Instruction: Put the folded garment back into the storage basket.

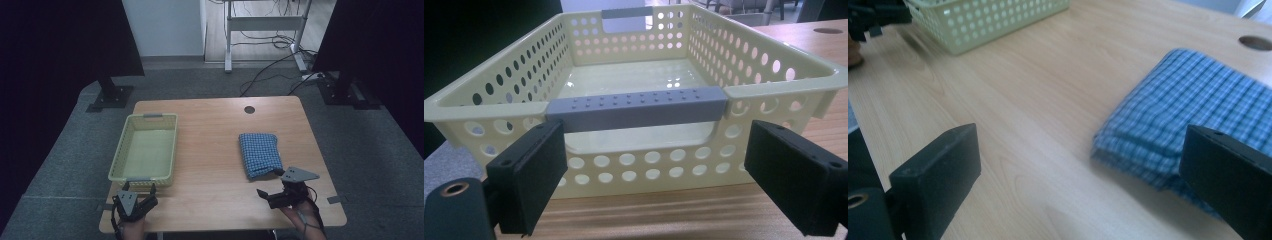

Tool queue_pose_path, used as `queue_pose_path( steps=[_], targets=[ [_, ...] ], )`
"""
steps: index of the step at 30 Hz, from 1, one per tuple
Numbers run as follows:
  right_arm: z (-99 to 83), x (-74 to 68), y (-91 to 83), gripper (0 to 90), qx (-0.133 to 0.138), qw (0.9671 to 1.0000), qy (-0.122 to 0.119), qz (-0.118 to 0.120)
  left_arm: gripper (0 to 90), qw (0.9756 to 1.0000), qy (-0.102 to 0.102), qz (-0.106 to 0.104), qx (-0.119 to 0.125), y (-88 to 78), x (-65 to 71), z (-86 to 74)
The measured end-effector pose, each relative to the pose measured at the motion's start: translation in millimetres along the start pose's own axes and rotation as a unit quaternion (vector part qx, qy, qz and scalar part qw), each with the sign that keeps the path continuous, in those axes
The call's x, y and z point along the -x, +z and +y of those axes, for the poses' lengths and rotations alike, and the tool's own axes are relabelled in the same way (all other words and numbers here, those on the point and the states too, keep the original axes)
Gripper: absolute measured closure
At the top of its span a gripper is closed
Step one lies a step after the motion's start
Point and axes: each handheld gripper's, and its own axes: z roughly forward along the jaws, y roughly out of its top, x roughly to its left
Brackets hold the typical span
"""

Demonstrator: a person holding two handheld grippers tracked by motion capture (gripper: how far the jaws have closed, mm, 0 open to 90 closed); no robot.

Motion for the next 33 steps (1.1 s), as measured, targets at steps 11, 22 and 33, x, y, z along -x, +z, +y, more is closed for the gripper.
queue_pose_path(
  steps=[11,22,33],
  targets=[
    [31.0,12.0,-15.6,3.1,0.027,0.9992,-0.003,-0.028,10.0,1.0,-0.001,-0.001,-0.001,0.2,-0.4,0.1],
    [61.5,50.1,-18.2,3.6,0.04,0.9961,0.026,-0.075,10.0,1.0,-0.001,0.001,-0.003,0.4,-0.3,0.2],
    [68.0,92.0,3.8,4.6,0.01,0.992,0.072,-0.104,10.0,1.0,-0.003,0.0,-0.003,0.4,-0.5,0.2]
  ],
)
